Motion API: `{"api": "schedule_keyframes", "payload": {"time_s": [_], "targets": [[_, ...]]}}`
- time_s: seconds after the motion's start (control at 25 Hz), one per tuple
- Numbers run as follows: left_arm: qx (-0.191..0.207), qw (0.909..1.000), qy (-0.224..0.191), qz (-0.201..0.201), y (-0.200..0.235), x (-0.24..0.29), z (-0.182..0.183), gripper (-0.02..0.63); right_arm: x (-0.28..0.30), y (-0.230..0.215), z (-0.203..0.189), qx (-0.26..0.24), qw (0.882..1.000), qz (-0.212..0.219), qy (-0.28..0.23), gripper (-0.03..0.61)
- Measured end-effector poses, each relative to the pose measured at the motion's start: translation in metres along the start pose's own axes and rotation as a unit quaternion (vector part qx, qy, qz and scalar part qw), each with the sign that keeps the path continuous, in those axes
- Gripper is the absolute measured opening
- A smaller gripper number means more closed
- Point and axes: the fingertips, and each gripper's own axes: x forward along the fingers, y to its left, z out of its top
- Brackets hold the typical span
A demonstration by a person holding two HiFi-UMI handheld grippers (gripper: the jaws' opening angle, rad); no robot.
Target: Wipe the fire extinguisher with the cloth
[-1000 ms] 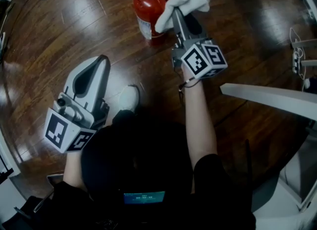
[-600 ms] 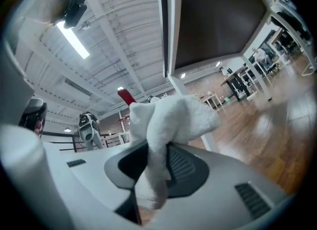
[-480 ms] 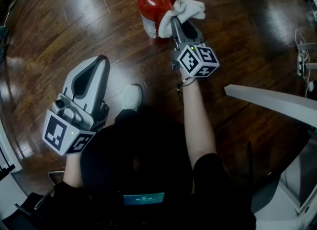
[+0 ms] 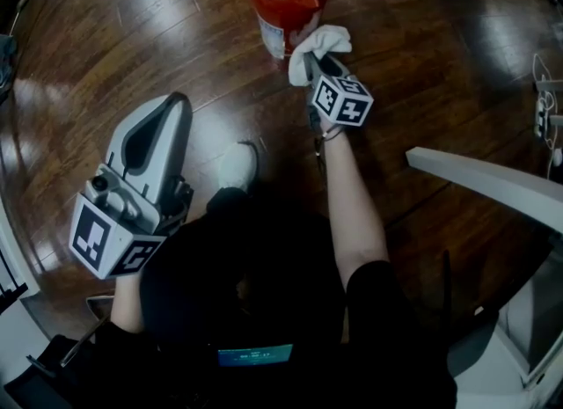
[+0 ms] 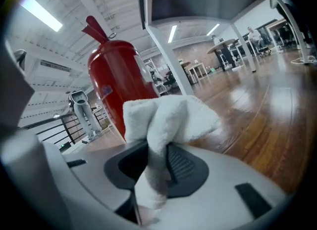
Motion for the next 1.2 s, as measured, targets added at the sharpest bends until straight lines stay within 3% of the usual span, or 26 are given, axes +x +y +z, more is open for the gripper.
{"api": "schedule_keyframes", "payload": {"time_s": [0.52, 0.76, 0.96, 1.2], "targets": [[-0.004, 1.0000, -0.005, 0.001, 0.002, -0.001, 0.002, 0.000, 0.006, -0.004, -0.009, -0.005, 1.000, -0.003, 0.022, 0.121], [-0.025, 0.9996, -0.012, -0.006, 0.002, 0.002, 0.003, 0.000, -0.003, -0.005, -0.007, -0.022, 1.000, -0.004, 0.014, 0.120], [-0.025, 0.9995, -0.018, -0.009, 0.006, 0.006, 0.004, 0.000, -0.023, 0.014, 0.026, -0.018, 0.999, 0.019, -0.037, 0.120], [-0.018, 0.9997, -0.019, -0.002, 0.021, 0.013, 0.001, 0.000, -0.060, 0.054, 0.094, -0.035, 0.991, 0.062, -0.114, 0.120]]}}
